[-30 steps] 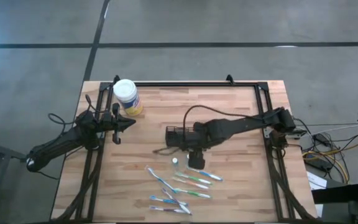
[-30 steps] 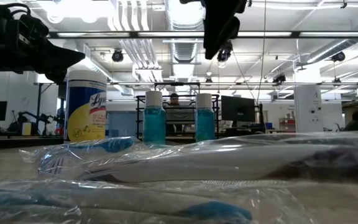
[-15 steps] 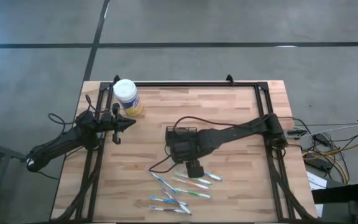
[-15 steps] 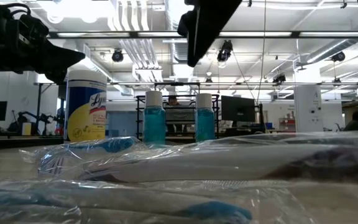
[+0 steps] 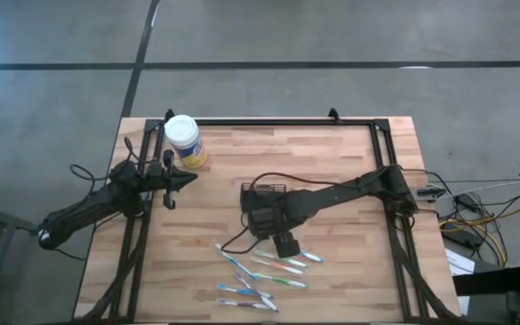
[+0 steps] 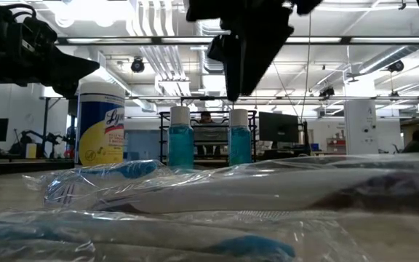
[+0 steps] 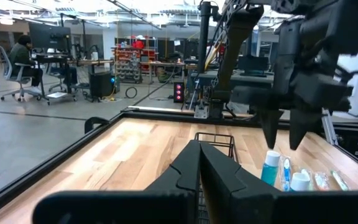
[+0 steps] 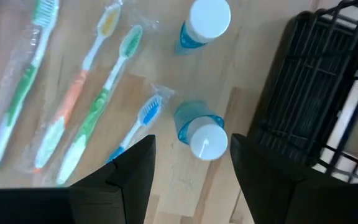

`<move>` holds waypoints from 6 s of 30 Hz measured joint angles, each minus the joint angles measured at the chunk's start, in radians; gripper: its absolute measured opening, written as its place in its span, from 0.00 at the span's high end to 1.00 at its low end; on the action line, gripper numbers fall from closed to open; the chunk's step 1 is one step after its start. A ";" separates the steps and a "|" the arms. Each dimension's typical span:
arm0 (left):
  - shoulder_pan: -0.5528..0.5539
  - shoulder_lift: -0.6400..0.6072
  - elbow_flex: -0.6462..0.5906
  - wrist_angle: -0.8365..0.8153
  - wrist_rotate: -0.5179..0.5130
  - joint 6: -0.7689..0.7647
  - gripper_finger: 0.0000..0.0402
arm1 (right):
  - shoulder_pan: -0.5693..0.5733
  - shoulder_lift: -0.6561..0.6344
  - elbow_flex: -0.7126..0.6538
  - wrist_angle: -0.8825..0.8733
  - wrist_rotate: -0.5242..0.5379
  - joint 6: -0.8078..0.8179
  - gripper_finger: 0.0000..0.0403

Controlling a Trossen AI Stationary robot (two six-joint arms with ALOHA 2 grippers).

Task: Pick & Place toothbrushing station
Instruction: Put the right blue mouthwash into the wire organizer

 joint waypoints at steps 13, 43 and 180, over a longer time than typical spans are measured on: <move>0.000 0.000 0.000 -0.001 0.000 0.000 0.97 | -0.019 -0.002 -0.044 0.051 0.003 -0.012 0.51; 0.000 0.000 0.000 -0.008 0.000 0.000 0.97 | -0.047 -0.004 -0.079 0.083 -0.052 -0.046 0.80; 0.000 0.026 -0.001 -0.009 -0.005 0.013 0.97 | -0.265 0.108 0.187 -0.019 -0.155 -0.857 0.80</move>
